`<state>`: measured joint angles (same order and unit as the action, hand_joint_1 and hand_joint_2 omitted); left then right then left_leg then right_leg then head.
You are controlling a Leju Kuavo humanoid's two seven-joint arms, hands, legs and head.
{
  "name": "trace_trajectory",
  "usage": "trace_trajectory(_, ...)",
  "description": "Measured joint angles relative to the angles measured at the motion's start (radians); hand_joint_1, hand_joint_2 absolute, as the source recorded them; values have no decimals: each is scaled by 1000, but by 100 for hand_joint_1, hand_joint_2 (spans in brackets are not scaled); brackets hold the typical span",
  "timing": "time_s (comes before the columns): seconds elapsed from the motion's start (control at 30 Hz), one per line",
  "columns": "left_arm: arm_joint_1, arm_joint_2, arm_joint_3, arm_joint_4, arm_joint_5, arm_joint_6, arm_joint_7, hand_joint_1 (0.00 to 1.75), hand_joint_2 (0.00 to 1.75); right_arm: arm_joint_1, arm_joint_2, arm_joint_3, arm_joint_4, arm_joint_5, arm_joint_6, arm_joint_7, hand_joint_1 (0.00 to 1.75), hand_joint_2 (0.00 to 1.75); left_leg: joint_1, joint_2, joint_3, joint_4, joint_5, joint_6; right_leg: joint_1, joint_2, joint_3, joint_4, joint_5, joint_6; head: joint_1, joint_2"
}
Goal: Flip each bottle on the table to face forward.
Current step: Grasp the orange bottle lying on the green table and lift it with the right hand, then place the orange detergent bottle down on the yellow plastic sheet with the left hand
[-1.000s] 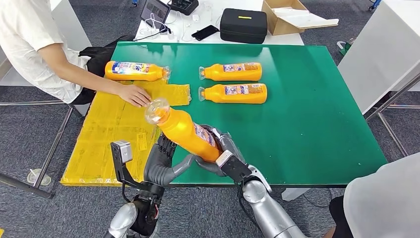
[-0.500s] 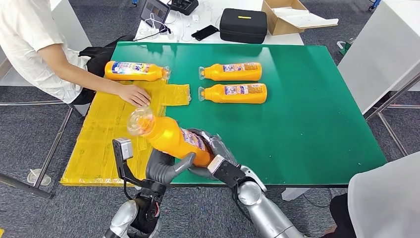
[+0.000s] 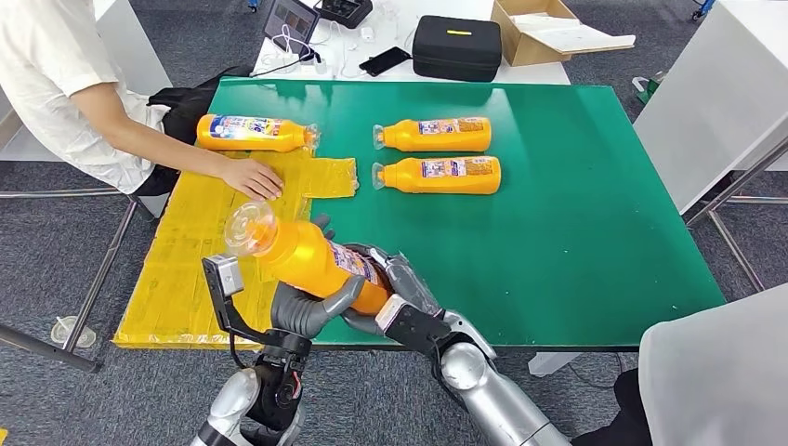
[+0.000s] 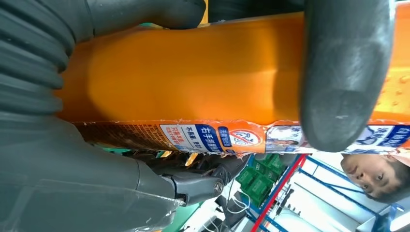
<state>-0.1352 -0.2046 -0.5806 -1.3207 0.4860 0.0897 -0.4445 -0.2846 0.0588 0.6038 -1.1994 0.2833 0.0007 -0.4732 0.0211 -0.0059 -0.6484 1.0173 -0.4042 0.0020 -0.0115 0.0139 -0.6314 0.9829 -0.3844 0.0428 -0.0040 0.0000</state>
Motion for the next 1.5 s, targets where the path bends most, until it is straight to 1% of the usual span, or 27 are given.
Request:
trace_trajectory(0.03,0,-1,0,0,-4,0,-5,175,175,-2,-2,2,0,-4,8,4,13,175,0,0,0,0,0,0,0,0,0,0,0,0,0,0)
trace_trajectory(0.07,0,-1,0,0,-9,0,-10,175,175,-4,-4,4,0,-8,15,8,3,175,0,0,0,0,0,0,0,0,0,0,0,0,0,0)
trace_trajectory(0.1,0,-1,1,0,-12,0,-14,175,175,-4,-6,6,1,-12,20,10,0,175,0,0,0,0,0,0,0,0,0,0,0,0,0,0)
trace_trajectory(0.47,-1,-2,17,0,-15,-5,-19,175,175,3,-14,9,5,-34,18,2,0,175,0,0,0,0,0,0,0,0,0,0,0,0,0,0)
trace_trajectory(0.53,-1,-2,18,0,-6,-6,-18,175,175,4,-14,10,7,-31,6,-3,0,175,0,0,0,0,0,0,0,0,0,0,0,0,0,0)
trace_trajectory(0.6,-1,-2,19,0,-11,15,-23,175,175,5,-12,11,8,-13,-25,-9,0,175,0,0,0,0,0,0,0,0,0,0,0,0,0,0)
trace_trajectory(0.73,0,-2,35,-3,-65,114,-40,175,175,30,-11,9,-3,41,-128,-32,0,175,0,0,0,0,0,0,0,0,0,0,0,0,0,0)
trace_trajectory(0.77,1,-1,44,-5,-96,156,-41,175,175,45,-11,6,-13,62,-174,-45,0,175,0,0,0,0,0,0,0,0,0,0,0,0,0,0)
trace_trajectory(0.87,1,7,79,-6,-211,297,-41,175,175,99,-9,-15,-62,136,-350,-86,0,175,0,0,-1,0,0,0,0,0,0,0,0,0,0,0)
trace_trajectory(0.9,1,12,91,-6,-235,323,-40,175,175,114,-9,-23,-76,153,-392,-94,0,175,0,0,-1,0,0,0,0,0,-1,0,0,-1,0,0)
trace_trajectory(1.0,-1,21,117,-6,-256,346,-38,175,175,145,-8,-43,-107,178,-461,-108,0,175,0,0,-1,0,0,0,0,0,-1,0,-1,-1,0,0)
trace_trajectory(1.07,0,24,132,-7,-269,369,-38,175,175,165,-3,-62,-124,185,-539,-134,0,175,0,0,-1,0,0,0,0,0,-1,0,-1,-1,0,0)
trace_trajectory(1.1,0,27,143,-7,-295,402,-45,175,175,179,0,-77,-136,187,-586,-155,0,175,0,0,-1,0,0,0,0,0,-1,0,-1,-1,0,0)
trace_trajectory(1.17,-2,34,166,-11,-403,503,-67,175,175,213,8,-118,-172,188,-660,-197,0,175,0,0,-1,0,0,0,0,0,-1,0,-1,-1,0,0)
trace_trajectory(1.23,-6,43,190,-16,-519,576,-78,175,175,245,18,-167,-214,189,-689,-217,0,175,0,-1,-1,0,0,0,0,0,0,0,-1,-1,0,0)
trace_trajectory(1.33,-9,53,220,-21,-643,590,-58,175,175,276,32,-225,-264,169,-695,-222,0,175,0,-1,-1,0,0,0,0,-1,0,0,-1,-1,0,0)
trace_trajectory(1.37,-9,54,234,-20,-720,591,-38,175,175,283,35,-240,-277,147,-696,-223,0,175,0,-1,-1,0,0,0,0,-1,0,0,-1,-1,0,0)
trace_trajectory(1.4,-10,55,255,-19,-837,591,-8,175,175,288,38,-254,-288,117,-696,-224,0,175,0,0,-1,0,0,0,0,-1,-1,0,-1,-1,0,0)
trace_trajectory(1.5,-36,67,329,22,-1288,579,113,175,175,291,38,-281,-301,26,-686,-224,0,175,0,0,0,0,0,0,0,-1,-1,0,-1,-1,0,0)
